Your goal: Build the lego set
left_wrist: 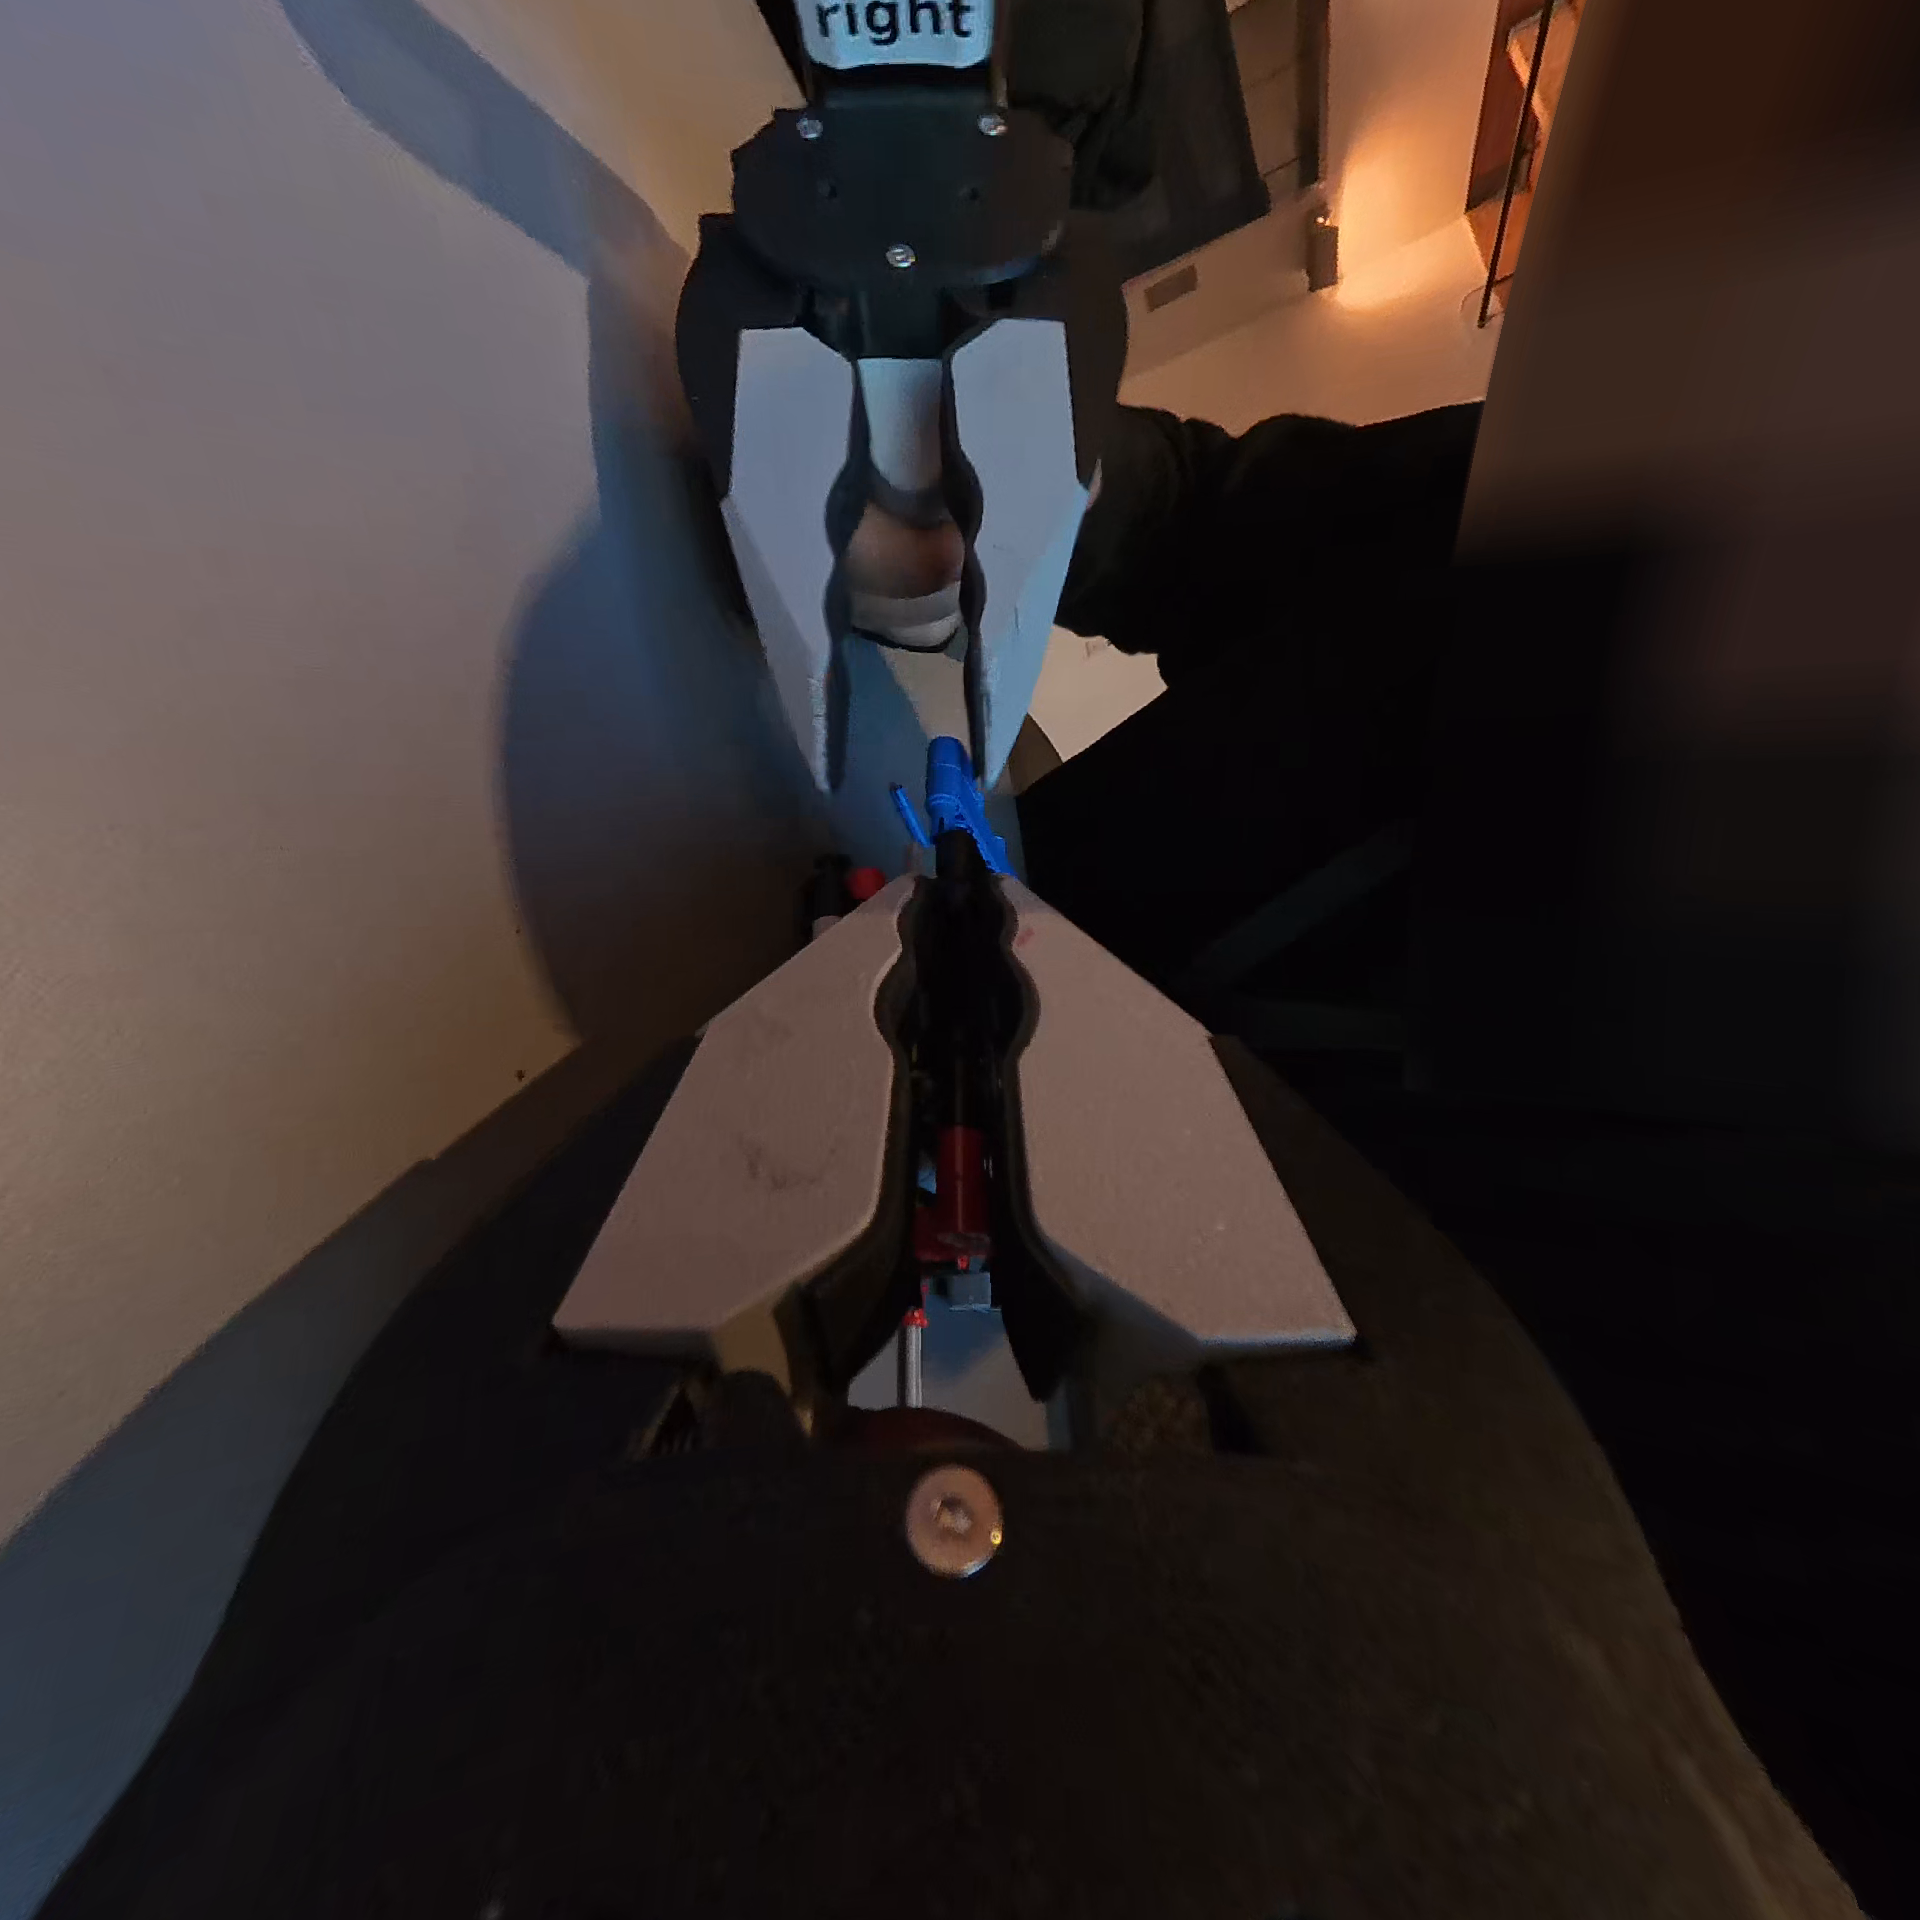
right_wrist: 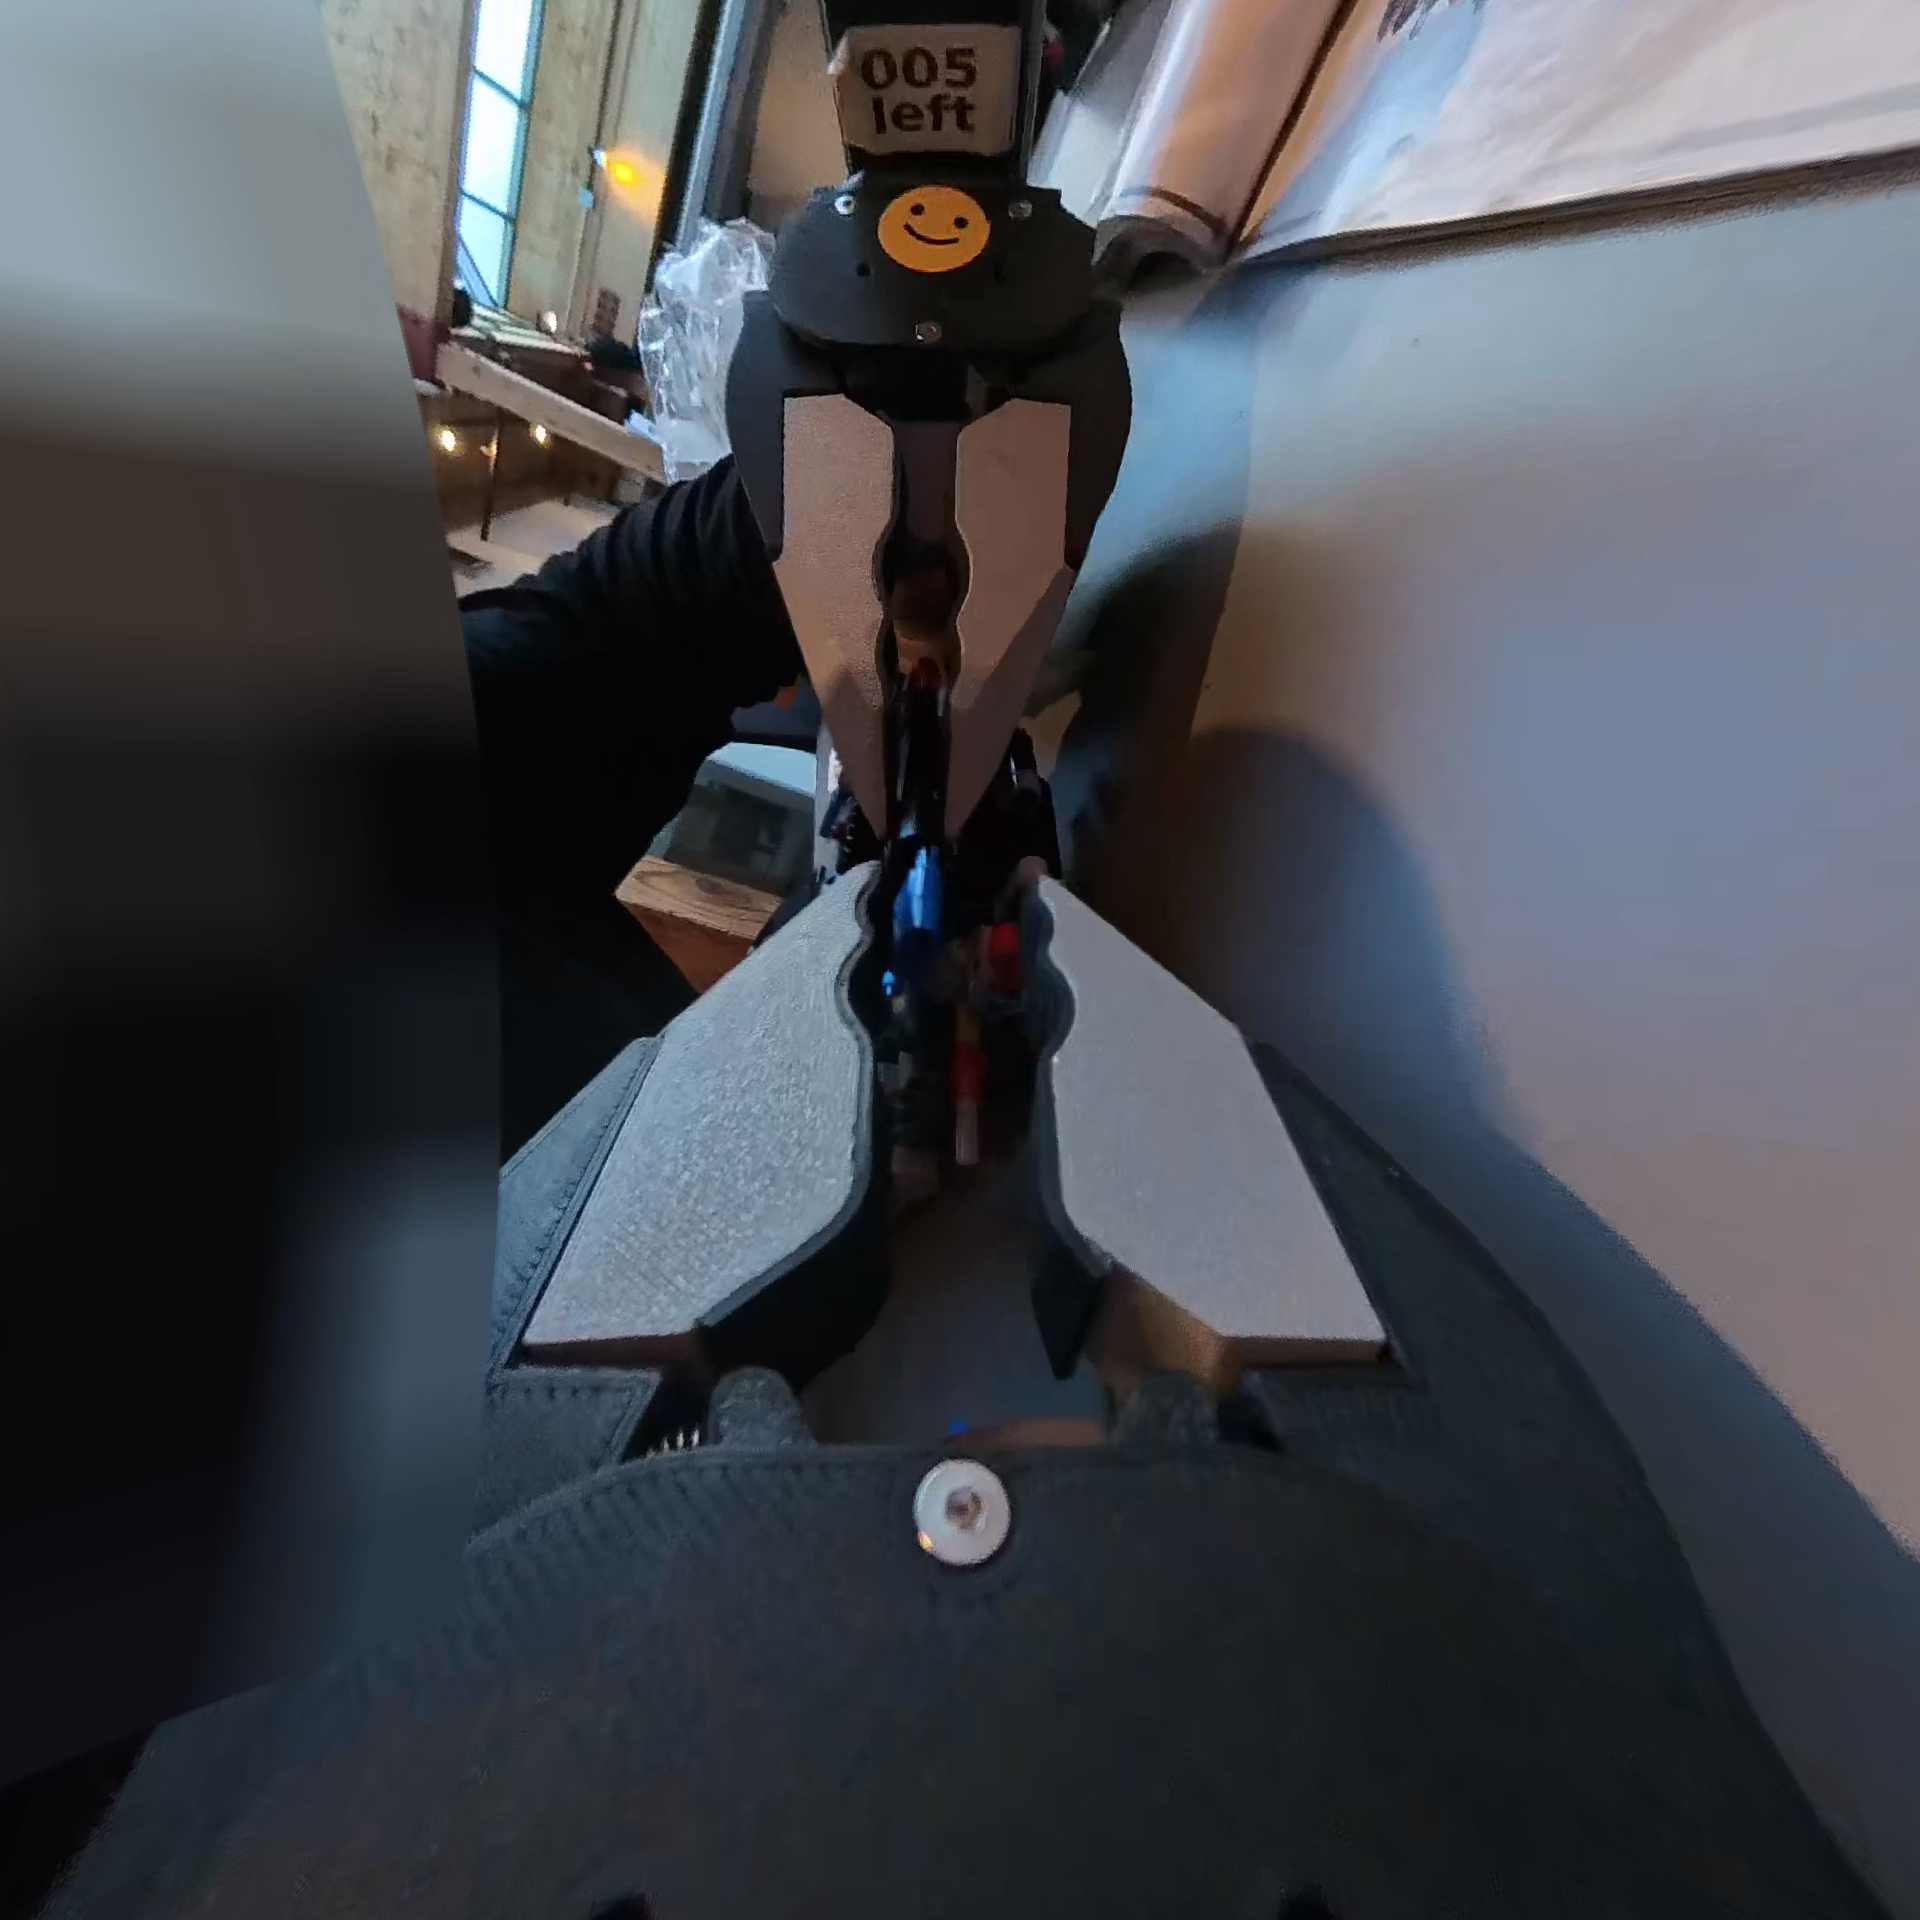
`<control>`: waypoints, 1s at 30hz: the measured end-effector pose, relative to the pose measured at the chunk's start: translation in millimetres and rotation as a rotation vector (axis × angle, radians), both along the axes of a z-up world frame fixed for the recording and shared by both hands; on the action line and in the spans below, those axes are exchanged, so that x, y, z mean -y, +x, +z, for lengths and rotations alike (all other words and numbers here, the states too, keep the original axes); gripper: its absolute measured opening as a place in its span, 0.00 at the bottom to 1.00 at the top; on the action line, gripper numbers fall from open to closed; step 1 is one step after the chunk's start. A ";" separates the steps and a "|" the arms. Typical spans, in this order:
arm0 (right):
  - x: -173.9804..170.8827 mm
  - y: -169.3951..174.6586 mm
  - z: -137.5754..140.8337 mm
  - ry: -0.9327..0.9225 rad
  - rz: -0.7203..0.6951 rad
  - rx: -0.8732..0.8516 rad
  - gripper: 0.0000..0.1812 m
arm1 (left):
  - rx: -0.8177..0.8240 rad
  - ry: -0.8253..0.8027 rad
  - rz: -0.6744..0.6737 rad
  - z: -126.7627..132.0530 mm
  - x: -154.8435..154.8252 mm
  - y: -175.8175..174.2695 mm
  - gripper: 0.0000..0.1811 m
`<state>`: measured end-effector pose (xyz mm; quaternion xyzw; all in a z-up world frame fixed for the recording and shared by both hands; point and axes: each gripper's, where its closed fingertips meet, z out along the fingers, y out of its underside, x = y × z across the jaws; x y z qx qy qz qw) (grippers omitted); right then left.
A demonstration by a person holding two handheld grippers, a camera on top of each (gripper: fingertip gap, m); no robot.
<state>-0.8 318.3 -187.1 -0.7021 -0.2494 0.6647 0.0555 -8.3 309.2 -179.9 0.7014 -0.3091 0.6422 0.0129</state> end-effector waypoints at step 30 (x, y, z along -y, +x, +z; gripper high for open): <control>7.6 1.5 -0.1 0.028 0.134 0.015 0.02 | 0.009 -0.005 0.012 -5.8 -2.0 -0.8 0.04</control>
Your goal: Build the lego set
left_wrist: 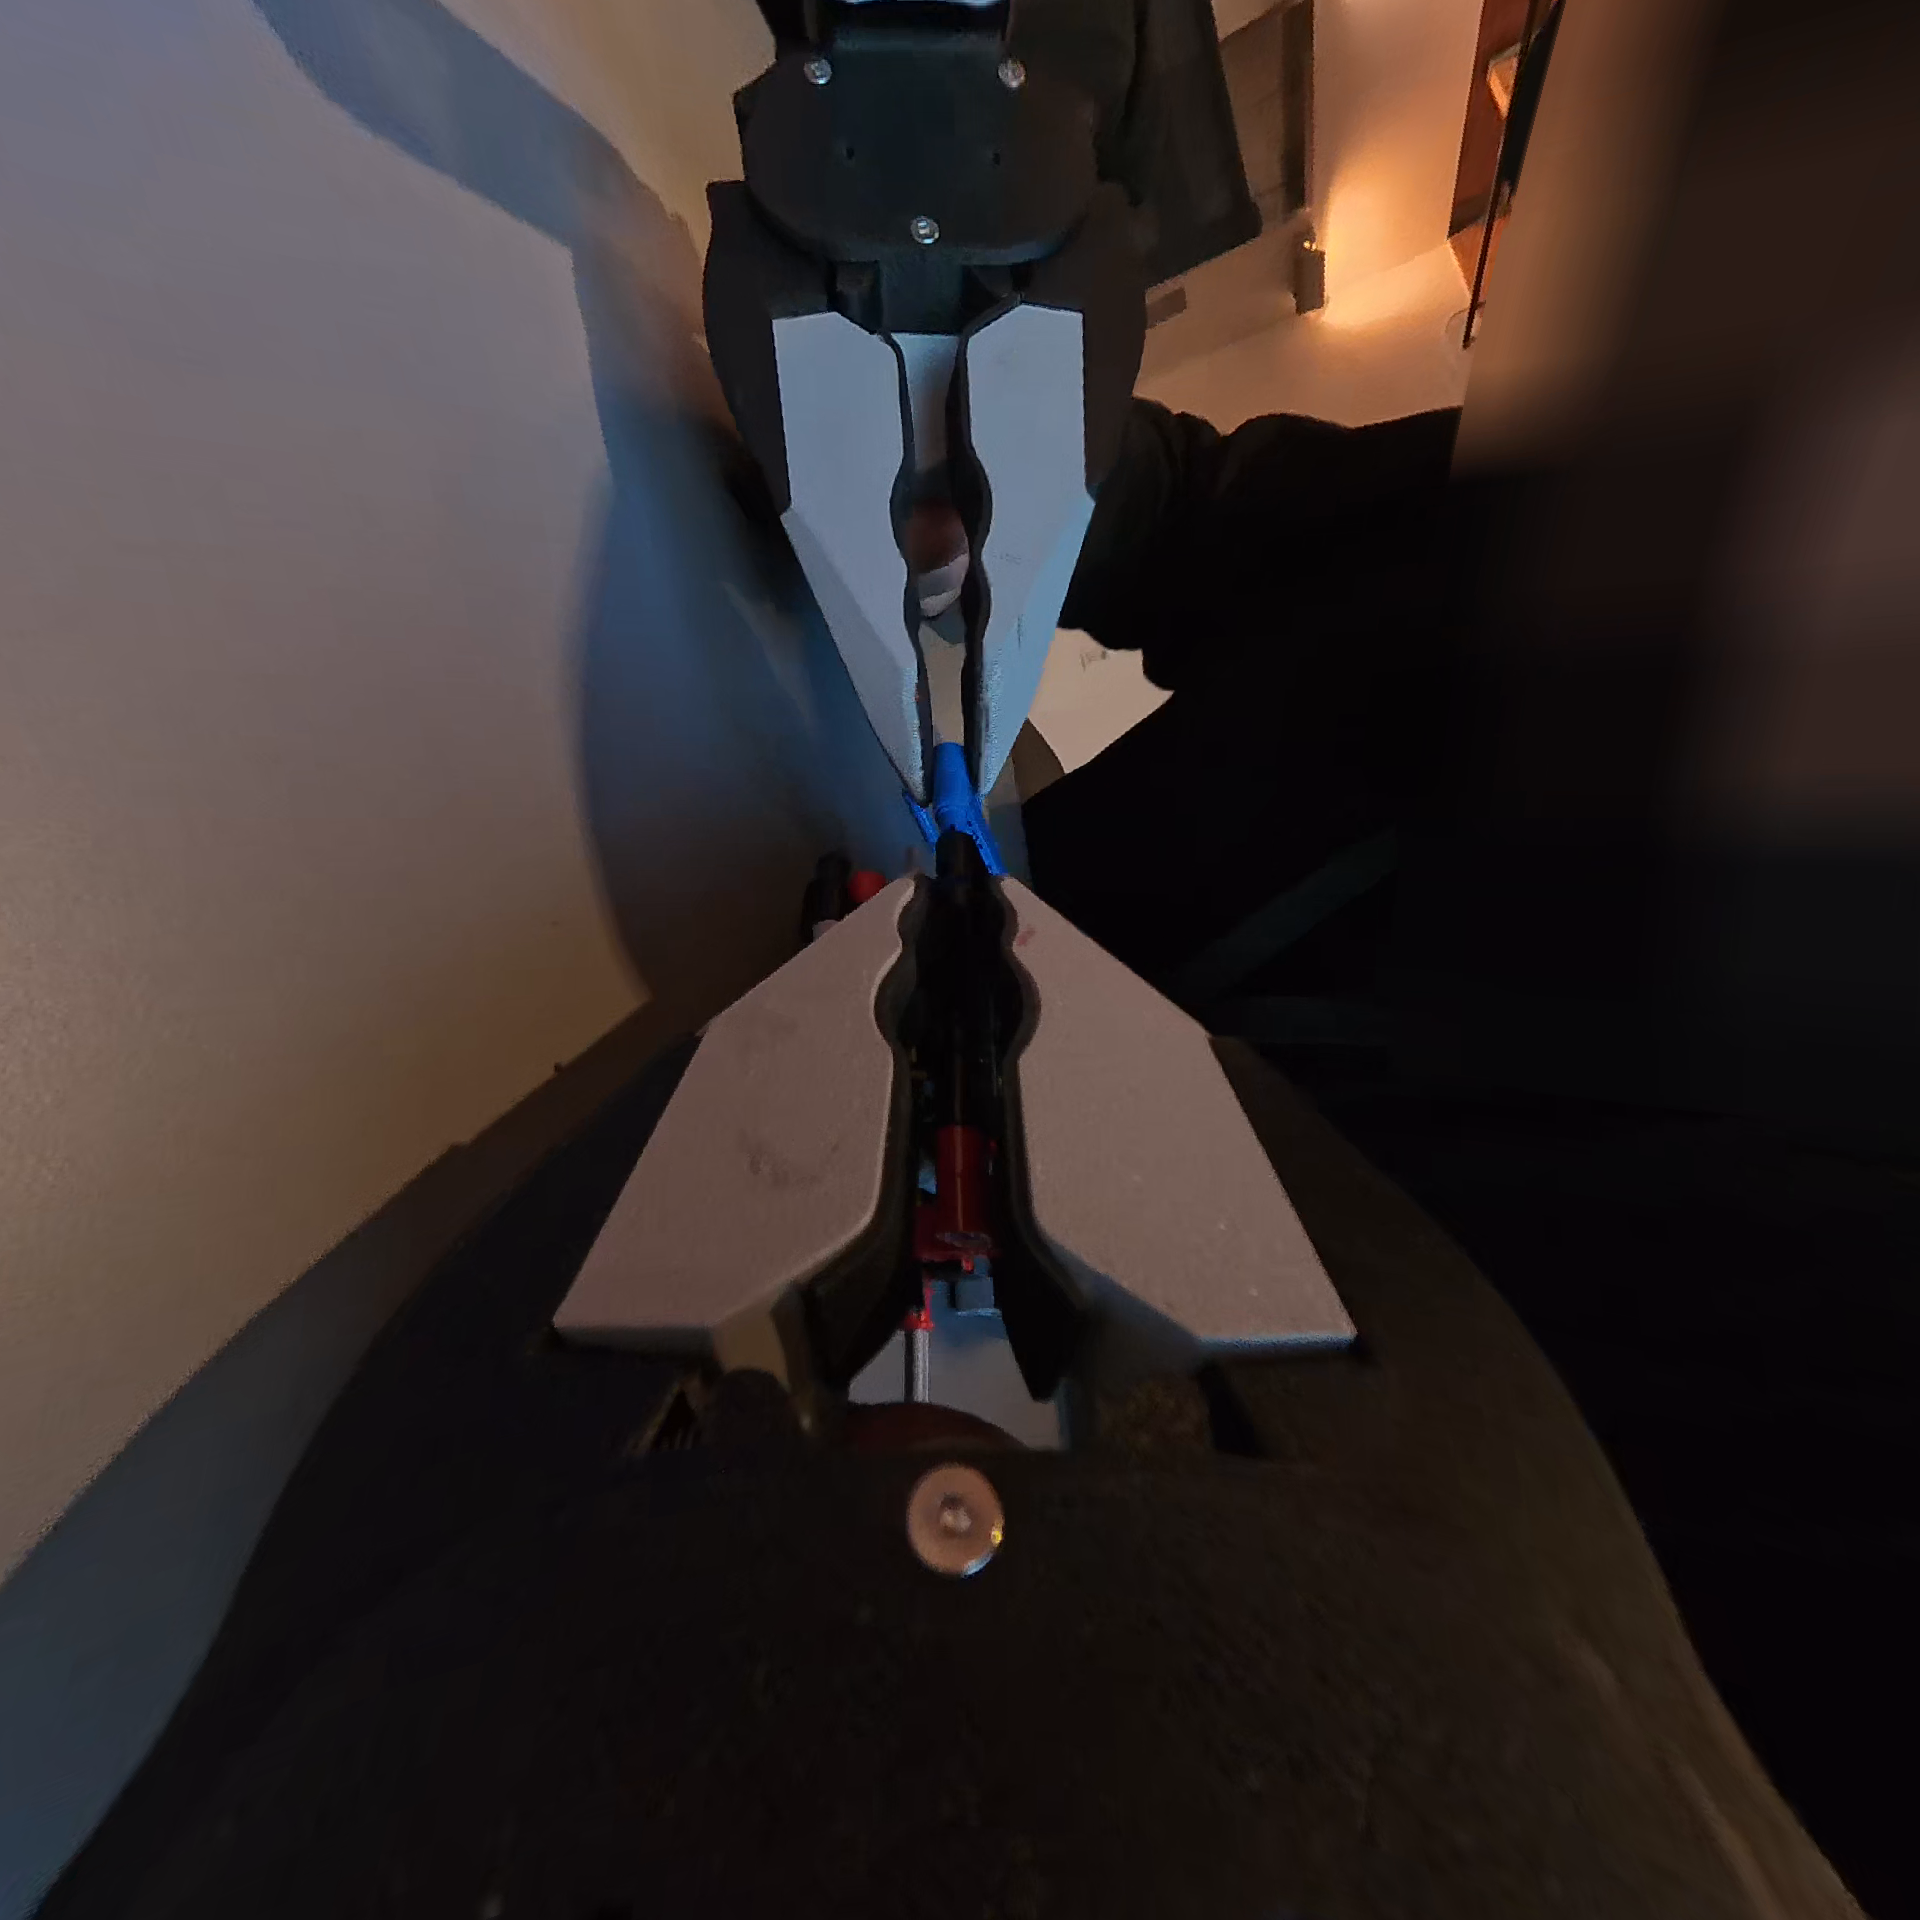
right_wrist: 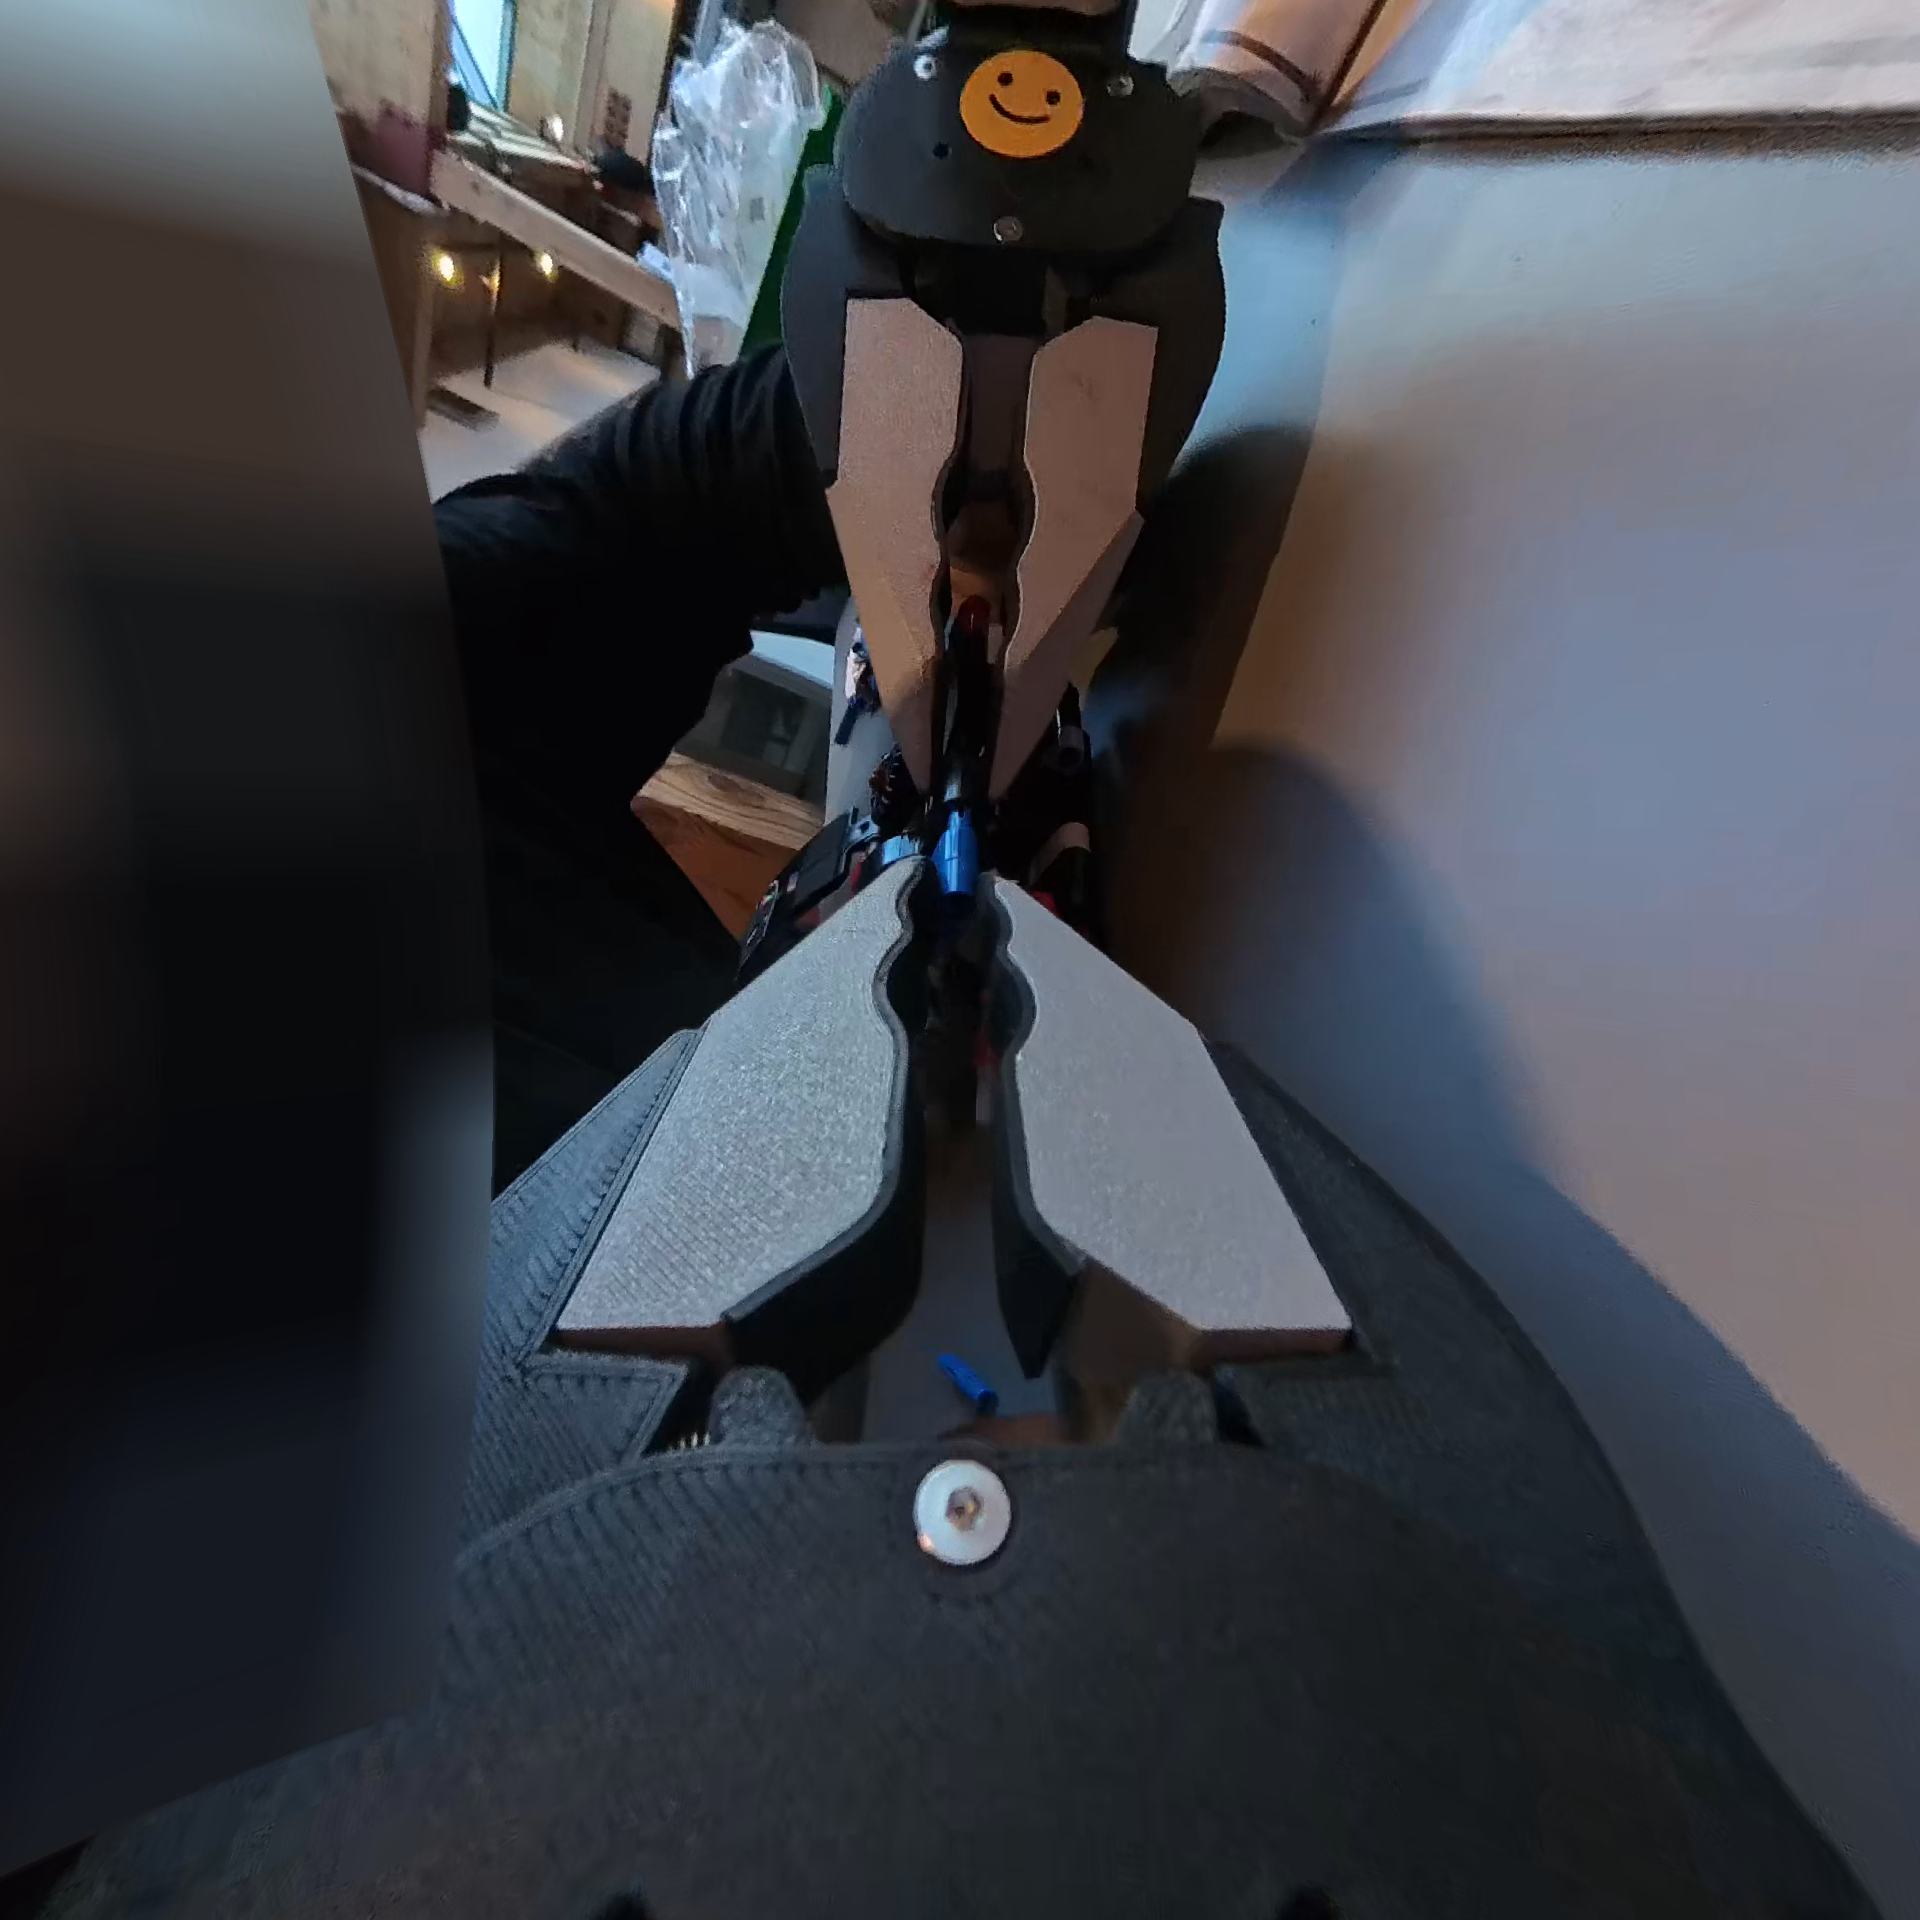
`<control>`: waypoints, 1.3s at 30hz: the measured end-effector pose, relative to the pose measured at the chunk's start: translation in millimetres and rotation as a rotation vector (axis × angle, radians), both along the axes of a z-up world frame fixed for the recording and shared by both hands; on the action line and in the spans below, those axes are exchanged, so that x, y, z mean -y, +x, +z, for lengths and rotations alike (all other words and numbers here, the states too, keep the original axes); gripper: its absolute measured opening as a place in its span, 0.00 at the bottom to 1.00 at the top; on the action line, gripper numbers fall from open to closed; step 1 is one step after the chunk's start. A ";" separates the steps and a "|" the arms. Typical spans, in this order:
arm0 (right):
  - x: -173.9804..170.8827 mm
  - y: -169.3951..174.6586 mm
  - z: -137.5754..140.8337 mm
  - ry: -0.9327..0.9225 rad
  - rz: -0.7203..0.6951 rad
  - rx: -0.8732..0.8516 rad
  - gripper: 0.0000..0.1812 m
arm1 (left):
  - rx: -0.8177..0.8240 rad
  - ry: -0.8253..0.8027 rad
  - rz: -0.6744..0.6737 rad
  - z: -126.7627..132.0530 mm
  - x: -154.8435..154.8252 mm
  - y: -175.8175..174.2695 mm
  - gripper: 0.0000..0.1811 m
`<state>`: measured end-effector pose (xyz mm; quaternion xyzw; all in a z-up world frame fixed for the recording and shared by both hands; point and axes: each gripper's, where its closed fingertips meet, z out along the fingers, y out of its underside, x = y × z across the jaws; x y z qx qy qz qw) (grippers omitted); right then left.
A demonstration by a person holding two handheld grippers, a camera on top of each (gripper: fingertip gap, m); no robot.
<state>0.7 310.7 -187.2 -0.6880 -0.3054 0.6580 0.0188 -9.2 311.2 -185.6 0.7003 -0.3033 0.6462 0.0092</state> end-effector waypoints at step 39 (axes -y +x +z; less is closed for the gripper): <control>-13.7 34.1 7.3 0.403 -0.009 0.016 0.18 | -0.389 0.227 0.395 23.4 3.8 -90.7 0.33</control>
